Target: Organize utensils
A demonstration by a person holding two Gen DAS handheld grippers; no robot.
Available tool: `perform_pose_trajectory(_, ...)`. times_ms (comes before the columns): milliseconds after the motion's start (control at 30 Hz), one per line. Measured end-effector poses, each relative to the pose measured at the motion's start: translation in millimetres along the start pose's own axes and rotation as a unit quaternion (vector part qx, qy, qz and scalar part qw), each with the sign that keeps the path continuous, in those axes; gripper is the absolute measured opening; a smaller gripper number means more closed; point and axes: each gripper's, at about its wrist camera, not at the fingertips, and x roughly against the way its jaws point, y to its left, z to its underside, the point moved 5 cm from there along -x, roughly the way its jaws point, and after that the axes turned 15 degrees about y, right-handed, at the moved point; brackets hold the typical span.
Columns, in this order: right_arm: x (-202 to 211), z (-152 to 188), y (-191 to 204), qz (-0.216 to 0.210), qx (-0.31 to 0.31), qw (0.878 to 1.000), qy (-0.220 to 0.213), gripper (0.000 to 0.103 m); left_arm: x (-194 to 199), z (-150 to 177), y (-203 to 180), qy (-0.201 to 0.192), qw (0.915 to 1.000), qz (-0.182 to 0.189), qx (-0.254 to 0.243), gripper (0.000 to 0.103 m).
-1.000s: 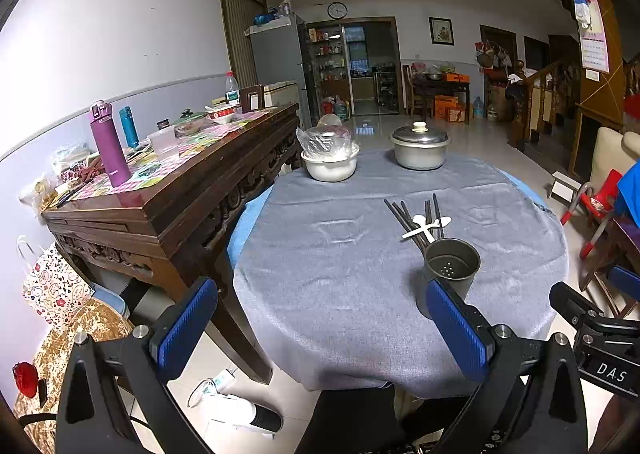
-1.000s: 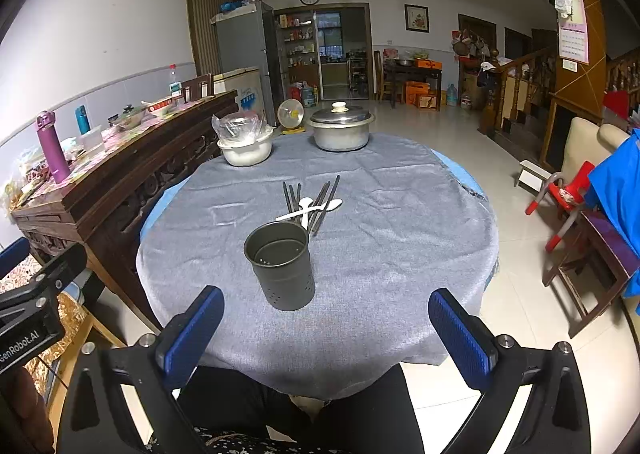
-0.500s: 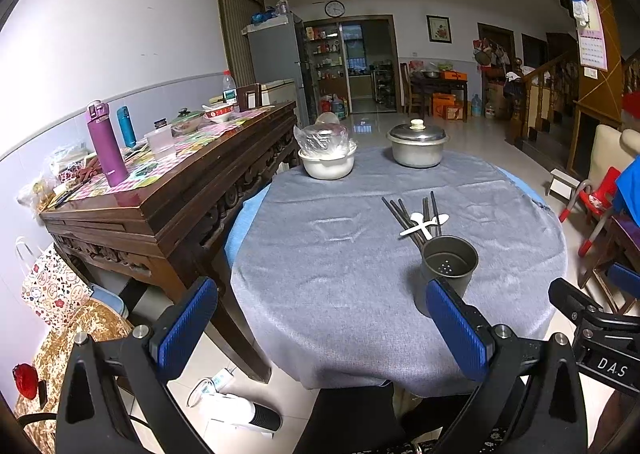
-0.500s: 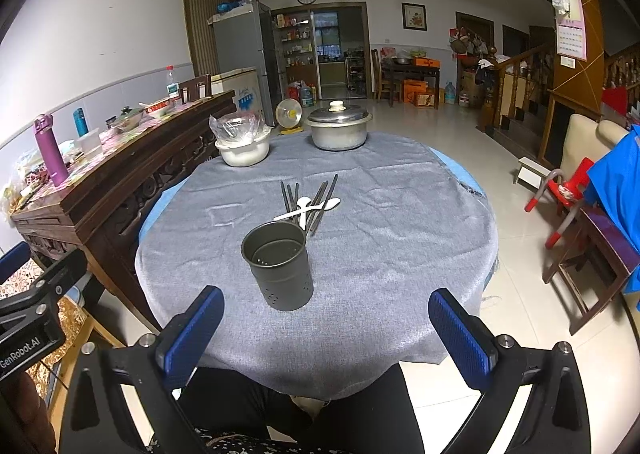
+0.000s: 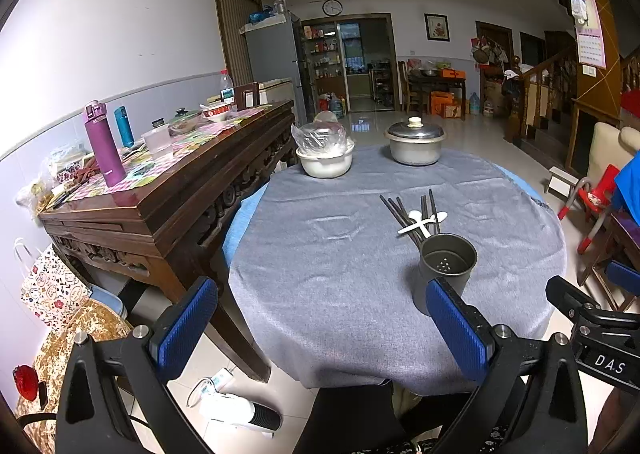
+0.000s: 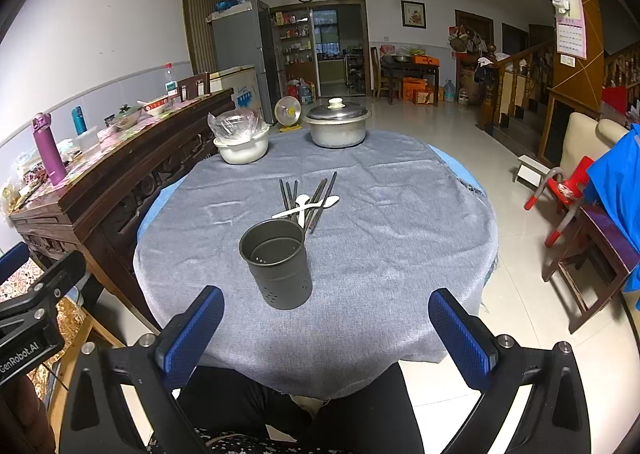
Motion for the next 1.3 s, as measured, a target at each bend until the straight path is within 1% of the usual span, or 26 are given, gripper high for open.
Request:
perform_pose_trajectory(67, -0.9, -0.5, 0.0, -0.002, -0.001, 1.000, -0.001, 0.103, -1.5, 0.3, -0.3, 0.000, 1.0000, 0.002, 0.001, 0.103)
perform_pose_trajectory(133, -1.7, -0.6, -1.3, -0.003, -0.002, 1.000, -0.005, 0.103, -3.1, -0.2, -0.1, 0.009, 0.9999, -0.003, -0.007, 0.103)
perform_pose_trajectory(233, -3.5, -2.1, -1.6, -0.008, -0.007, 1.000, -0.001, 0.103, -4.1, -0.1, -0.7, 0.009, 0.9999, -0.001, -0.006, 0.103)
perform_pose_trajectory(300, -4.0, -3.3, -3.0, -0.010, -0.010, 1.000, 0.005, 0.103, -4.1, -0.2, -0.6, 0.001, 1.0000, 0.002, -0.002, 0.103)
perform_pose_trajectory(367, -4.4, -6.5, -4.2, -0.011, -0.012, 1.000, 0.009, 0.103, -5.0, -0.2, -1.6, 0.010, 0.9999, 0.004, -0.003, 0.103)
perform_pose_trajectory(400, -4.2, -9.1, -4.0, -0.008, -0.009, 1.000, 0.011, 0.103, -6.6, -1.6, -2.2, 0.011, 0.9999, -0.002, -0.010, 0.103)
perform_pose_trajectory(433, -3.5, -12.4, -5.1, -0.003, -0.005, 1.000, 0.011, 0.103, -9.1, -3.6, -2.7, 0.012, 0.9998, -0.006, -0.016, 0.103)
perform_pose_trajectory(467, -3.8, -16.5, -6.5, -0.007, -0.007, 1.000, 0.014, 0.103, -12.4, -6.2, -2.8, 0.015, 0.9997, -0.003, -0.017, 0.103)
perform_pose_trajectory(500, -4.4, -21.8, -9.1, -0.013, -0.008, 1.000, 0.016, 0.103, -15.6, -9.0, -2.1, 0.029, 0.9993, -0.006, -0.024, 0.103)
perform_pose_trajectory(567, -6.2, -34.0, -15.7, -0.024, -0.012, 0.999, 0.021, 0.103, -25.0, -18.1, 0.3, 0.036, 0.9991, -0.001, -0.022, 0.103)
perform_pose_trajectory(600, -7.6, -41.8, -20.5, -0.028, -0.016, 0.999, 0.023, 0.103, -29.6, -22.8, 1.9, 0.040, 0.9990, 0.003, -0.018, 0.103)
perform_pose_trajectory(633, -8.9, -48.5, -24.7, -0.033, -0.021, 0.999, 0.024, 0.103, -33.1, -26.2, 2.7, 0.029, 0.9994, 0.017, -0.002, 0.103)
perform_pose_trajectory(733, -15.1, -69.7, -38.1, -0.042, -0.026, 0.998, 0.023, 0.103, -48.2, -40.2, 9.2, 0.042, 0.9986, 0.029, 0.018, 0.103)
perform_pose_trajectory(833, -29.4, -88.6, -49.2, -0.067, -0.044, 0.996, 0.039, 0.103, -62.9, -53.2, 16.1, 0.051, 0.9979, 0.027, 0.030, 0.103)
perform_pose_trajectory(933, -45.4, -102.7, -52.4, -0.085, -0.057, 0.994, 0.048, 0.103, -76.9, -63.8, 18.0, 0.057, 0.9976, 0.024, 0.031, 0.103)
perform_pose_trajectory(1067, -77.2, -119.6, -51.4, -0.106, -0.055, 0.990, 0.072, 0.103, -101.6, -76.5, 17.9, 0.071, 0.9967, 0.028, 0.028, 0.103)
perform_pose_trajectory(1133, -96.2, -128.6, -52.6, -0.131, -0.064, 0.986, 0.087, 0.103, -117.1, -83.5, 18.4, 0.076, 0.9965, 0.028, 0.024, 0.103)
perform_pose_trajectory(1200, -119.2, -139.5, -55.9, -0.156, -0.076, 0.979, 0.103, 0.101, -134.6, -90.5, 18.4, 0.083, 0.9957, 0.037, 0.019, 0.103)
perform_pose_trajectory(1300, -152.1, -158.9, -58.6, -0.197, -0.089, 0.969, 0.121, 0.092, -163.2, -100.7, 16.5, 0.100, 0.9932, 0.057, 0.015, 0.103)
